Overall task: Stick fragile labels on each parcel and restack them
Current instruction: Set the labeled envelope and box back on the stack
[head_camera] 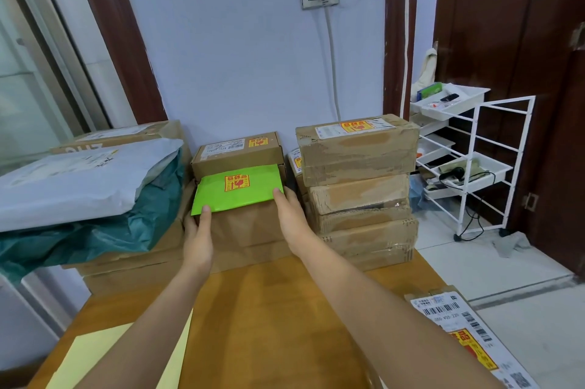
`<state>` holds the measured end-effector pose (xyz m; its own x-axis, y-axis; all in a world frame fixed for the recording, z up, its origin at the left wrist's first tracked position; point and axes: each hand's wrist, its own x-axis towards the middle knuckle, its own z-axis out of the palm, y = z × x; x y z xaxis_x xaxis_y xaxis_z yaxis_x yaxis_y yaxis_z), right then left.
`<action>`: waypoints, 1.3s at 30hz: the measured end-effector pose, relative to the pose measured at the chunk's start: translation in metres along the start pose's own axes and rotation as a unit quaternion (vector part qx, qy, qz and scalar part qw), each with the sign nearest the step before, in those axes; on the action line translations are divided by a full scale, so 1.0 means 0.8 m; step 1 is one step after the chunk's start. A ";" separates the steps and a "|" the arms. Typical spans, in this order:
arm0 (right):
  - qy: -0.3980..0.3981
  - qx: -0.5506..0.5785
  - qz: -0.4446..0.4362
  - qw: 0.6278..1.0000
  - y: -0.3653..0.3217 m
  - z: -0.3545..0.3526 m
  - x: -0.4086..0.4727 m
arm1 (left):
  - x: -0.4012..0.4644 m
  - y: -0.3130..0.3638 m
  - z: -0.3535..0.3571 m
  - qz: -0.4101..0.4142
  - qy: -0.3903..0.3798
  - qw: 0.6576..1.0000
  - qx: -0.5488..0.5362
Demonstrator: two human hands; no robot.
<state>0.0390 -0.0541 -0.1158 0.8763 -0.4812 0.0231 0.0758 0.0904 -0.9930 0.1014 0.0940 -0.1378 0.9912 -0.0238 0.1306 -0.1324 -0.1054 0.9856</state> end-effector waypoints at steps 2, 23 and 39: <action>0.000 -0.007 0.002 1.000 0.001 0.001 -0.001 | -0.002 0.000 -0.001 -0.004 -0.002 1.000 0.011; 0.022 -0.051 0.015 0.998 0.018 -0.015 -0.052 | -0.053 -0.030 -0.018 0.048 0.004 0.996 0.069; -0.066 -0.349 -0.107 0.929 0.023 -0.123 -0.169 | -0.222 -0.059 0.029 0.060 -0.246 0.951 0.175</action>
<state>-0.1248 -0.0733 -0.1485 0.9310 -0.3079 0.1962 -0.0317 -0.6034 -0.7968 -0.0689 0.0800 -0.2098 0.8557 -0.5098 0.0888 -0.3246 -0.3951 0.8594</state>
